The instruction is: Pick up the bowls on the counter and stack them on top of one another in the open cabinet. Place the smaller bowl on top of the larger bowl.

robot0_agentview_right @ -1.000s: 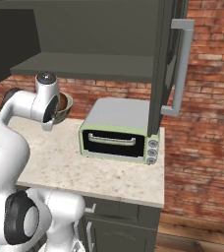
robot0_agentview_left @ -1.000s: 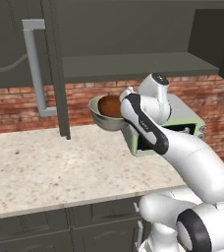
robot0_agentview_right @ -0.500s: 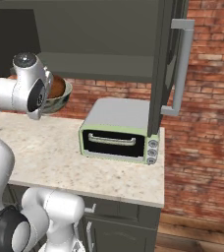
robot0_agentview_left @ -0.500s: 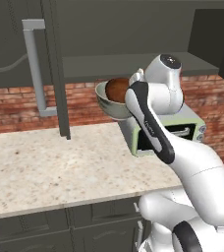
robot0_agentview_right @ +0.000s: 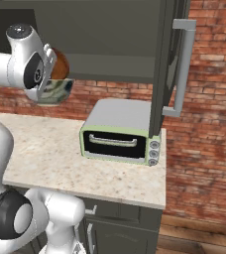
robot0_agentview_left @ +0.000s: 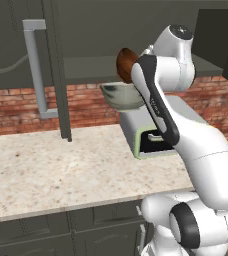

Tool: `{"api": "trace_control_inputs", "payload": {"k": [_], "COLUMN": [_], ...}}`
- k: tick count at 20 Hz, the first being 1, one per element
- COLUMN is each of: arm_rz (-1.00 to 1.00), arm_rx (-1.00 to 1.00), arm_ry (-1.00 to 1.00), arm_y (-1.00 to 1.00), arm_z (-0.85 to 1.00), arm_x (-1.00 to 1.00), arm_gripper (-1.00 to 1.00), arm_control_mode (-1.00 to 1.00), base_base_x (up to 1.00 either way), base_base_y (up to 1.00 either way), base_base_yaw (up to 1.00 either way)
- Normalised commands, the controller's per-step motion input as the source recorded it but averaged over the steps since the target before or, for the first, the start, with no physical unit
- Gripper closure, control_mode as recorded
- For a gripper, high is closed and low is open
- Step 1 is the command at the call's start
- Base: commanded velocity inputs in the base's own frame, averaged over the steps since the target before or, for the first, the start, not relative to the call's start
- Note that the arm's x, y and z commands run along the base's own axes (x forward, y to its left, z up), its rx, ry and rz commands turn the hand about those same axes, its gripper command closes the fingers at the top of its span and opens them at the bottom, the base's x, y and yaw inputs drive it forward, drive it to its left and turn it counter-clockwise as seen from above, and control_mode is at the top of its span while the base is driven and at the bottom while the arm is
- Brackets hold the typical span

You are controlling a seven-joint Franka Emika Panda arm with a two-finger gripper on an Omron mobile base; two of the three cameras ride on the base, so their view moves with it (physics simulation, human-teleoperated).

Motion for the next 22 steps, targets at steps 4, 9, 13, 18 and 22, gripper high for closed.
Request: {"api": "trace_control_inputs", "payload": {"k": [4,9,13,18,22], "arm_rz": [-0.02,0.00,0.00,0.00,0.00], "arm_rx": [0.00,0.00,0.00,0.00,0.00], "arm_ry": [-0.06,-0.10,-0.16,-0.10,0.00], "arm_y": [-0.11,-0.08,-0.07,-0.12,-0.15], "arm_z": [0.49,0.12,0.39,0.32,0.04], "arm_x": [0.19,-0.32,-0.63,-0.30,0.50], "arm_gripper": [1.00,1.00,1.00,1.00,1.00], "arm_control_mode": [-1.00,-1.00,-1.00,-1.00,-1.00], "base_base_x": [0.00,0.00,0.00,0.00,0.00], "base_base_y": [0.00,0.00,0.00,0.00,0.00], "base_base_yaw": [0.00,0.00,0.00,0.00,0.00]}}
